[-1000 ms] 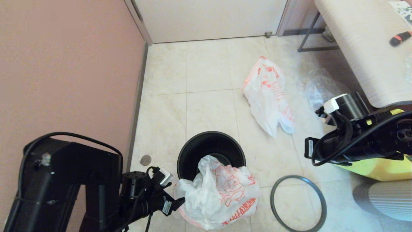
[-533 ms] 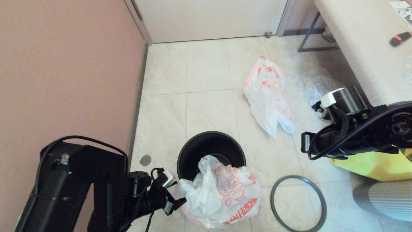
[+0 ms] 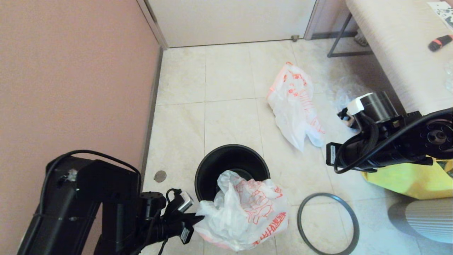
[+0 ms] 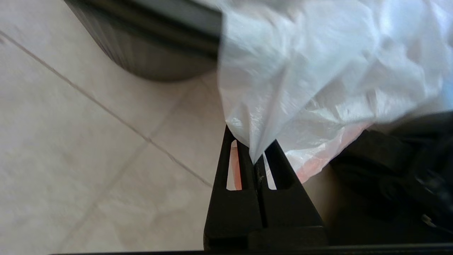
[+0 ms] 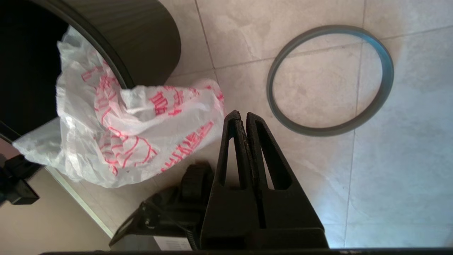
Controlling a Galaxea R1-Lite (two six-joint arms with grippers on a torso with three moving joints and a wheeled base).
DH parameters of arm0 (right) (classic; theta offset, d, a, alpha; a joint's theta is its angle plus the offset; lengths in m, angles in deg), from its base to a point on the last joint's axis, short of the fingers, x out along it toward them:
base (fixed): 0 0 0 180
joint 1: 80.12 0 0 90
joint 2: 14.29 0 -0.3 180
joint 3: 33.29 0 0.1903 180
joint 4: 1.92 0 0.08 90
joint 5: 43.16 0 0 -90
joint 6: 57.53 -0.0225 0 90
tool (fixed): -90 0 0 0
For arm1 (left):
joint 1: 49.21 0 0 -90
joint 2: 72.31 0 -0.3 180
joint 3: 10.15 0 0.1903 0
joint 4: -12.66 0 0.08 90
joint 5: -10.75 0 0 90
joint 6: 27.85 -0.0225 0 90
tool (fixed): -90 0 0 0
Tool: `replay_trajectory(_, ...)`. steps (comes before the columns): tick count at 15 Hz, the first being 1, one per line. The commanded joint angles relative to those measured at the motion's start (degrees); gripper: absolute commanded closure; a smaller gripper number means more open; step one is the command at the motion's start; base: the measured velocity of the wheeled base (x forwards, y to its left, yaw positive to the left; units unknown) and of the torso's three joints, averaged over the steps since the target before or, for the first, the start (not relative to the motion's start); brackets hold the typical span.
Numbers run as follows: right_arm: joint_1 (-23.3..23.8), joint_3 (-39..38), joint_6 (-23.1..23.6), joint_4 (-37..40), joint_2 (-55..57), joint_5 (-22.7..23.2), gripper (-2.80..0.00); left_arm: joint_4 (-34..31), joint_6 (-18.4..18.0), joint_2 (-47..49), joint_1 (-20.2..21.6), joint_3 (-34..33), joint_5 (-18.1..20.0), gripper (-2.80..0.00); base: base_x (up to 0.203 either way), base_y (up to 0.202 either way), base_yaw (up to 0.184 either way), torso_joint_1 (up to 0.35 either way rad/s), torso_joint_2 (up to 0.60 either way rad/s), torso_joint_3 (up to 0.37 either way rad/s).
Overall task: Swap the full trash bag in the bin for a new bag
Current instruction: Put the new garbage bag on the trash can
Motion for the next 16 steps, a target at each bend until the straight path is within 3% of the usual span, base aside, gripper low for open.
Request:
replay_trajectory(1,-0.1,0.2,-0.2,0.5,-0.5,0.0,0.0,0.5,-0.2,-1.5,0.2,-2.4,0.1,0.0,0.0,0.0,0.0,0.0,0.0,0.0)
replay_trajectory(6,-0.8,0.8,-2.0,0.3,-0.4,0.1,0.0,0.2,1.3,-12.2,-1.4,-11.9,-1.2,0.0,0.0,0.0,0.0,0.0,0.0,0.0)
replay_trajectory(10,-2.3,1.5,-2.2,0.8,-1.7,0.1,0.0,-1.3,12.7,-20.6,-13.3,-14.1,-12.6,0.0,0.0,0.0,0.0,0.0,0.0,0.0)
replay_trajectory(13,-2.8,1.6,-2.2,2.4,-3.7,0.1,0.0,-3.8,21.5,-24.6,-18.2,-8.4,-19.9,0.0,0.0,0.0,0.0,0.0,0.0,0.0)
replay_trajectory(14,-2.9,1.5,-2.2,2.4,-4.3,0.1,0.0,-5.8,22.9,-25.9,-19.0,-5.7,-21.3,0.0,0.0,0.0,0.0,0.0,0.0,0.0)
replay_trajectory(16,-3.6,1.6,-2.2,2.5,-4.5,0.1,0.0,-15.6,25.0,-31.0,-19.7,0.8,-22.9,0.0,0.0,0.0,0.0,0.0,0.0,0.0)
